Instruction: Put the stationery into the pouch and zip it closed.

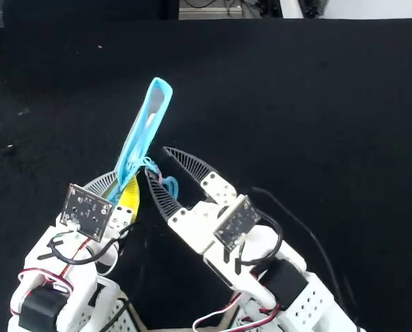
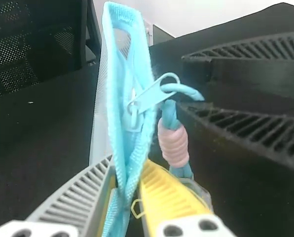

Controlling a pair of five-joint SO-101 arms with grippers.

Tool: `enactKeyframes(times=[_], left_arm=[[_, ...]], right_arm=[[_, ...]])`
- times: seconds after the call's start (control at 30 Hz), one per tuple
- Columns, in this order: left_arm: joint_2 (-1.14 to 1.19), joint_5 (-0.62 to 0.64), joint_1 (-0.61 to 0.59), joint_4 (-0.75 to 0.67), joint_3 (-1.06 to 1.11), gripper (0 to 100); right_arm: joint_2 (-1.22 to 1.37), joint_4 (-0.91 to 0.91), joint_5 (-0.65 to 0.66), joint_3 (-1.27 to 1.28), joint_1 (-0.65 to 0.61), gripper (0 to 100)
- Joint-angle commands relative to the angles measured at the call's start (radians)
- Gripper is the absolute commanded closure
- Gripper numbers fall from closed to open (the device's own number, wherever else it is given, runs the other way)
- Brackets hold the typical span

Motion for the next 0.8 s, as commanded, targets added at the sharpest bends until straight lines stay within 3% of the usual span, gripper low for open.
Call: enactKeyframes(times=[0.0,0.13,0.4,0.77], left_arm=[[0.008,-0.002,0.005,0.005,-0.033,97],[0.008,0.000,0.005,0.005,-0.033,97],[0.008,-0.002,0.005,0.005,-0.033,97],[0.008,0.000,0.005,0.003,-0.033,97]], right_arm=[[-0.012,-0.011,-0.006,-0.002,0.008,89.1],[-0.012,-0.012,-0.006,-0.002,0.008,93.0],[-0.007,-0.014,-0.008,-0.002,0.008,89.7],[0.209,-0.052,-0.006,-0.087,0.014,92.6]])
